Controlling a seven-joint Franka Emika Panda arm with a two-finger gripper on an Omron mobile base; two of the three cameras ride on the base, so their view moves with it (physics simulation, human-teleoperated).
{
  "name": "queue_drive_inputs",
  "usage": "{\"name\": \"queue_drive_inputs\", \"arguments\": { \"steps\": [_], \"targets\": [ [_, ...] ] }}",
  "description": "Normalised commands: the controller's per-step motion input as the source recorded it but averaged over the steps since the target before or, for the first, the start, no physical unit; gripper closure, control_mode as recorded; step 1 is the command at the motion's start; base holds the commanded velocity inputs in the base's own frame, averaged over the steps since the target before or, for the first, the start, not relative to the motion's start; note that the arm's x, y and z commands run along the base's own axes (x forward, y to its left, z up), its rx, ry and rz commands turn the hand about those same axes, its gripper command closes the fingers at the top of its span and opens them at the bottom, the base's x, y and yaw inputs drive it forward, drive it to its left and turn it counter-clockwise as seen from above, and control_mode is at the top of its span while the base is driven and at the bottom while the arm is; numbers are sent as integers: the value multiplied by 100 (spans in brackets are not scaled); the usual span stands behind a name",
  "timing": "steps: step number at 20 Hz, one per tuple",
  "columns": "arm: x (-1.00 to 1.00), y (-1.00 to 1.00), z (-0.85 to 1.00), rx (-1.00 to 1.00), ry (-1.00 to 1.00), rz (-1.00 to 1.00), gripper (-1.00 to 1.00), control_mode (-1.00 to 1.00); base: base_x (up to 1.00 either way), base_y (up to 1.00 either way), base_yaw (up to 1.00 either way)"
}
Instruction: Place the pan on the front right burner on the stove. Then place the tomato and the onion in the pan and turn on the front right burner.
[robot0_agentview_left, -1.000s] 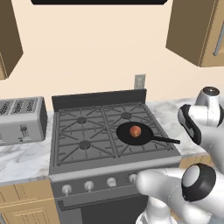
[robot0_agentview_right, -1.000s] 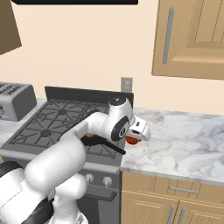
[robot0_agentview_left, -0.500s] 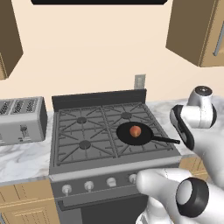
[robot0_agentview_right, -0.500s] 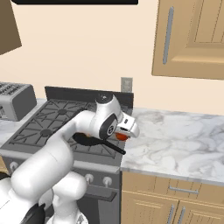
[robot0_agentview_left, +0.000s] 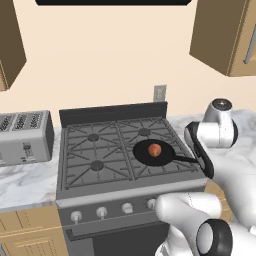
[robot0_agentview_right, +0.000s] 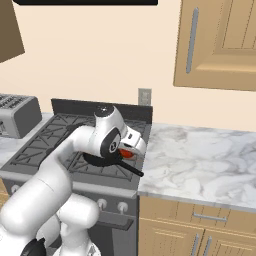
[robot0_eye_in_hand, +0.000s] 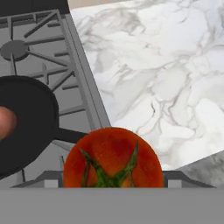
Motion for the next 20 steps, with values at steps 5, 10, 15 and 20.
{"name": "queue_drive_inputs", "arguments": {
  "steps": [5, 10, 15, 20],
  "targets": [
    [0, 43, 0, 1, -2, 0, 100, -100, 0, 0, 0],
    [0, 38, 0, 5, -3, 0, 100, -100, 0, 0, 0],
    [0, 35, 3, 8, -3, 0, 100, -100, 0, 0, 0],
    [0, 22, 10, 11, -4, 0, 100, -100, 0, 0, 0]
  ]
}}
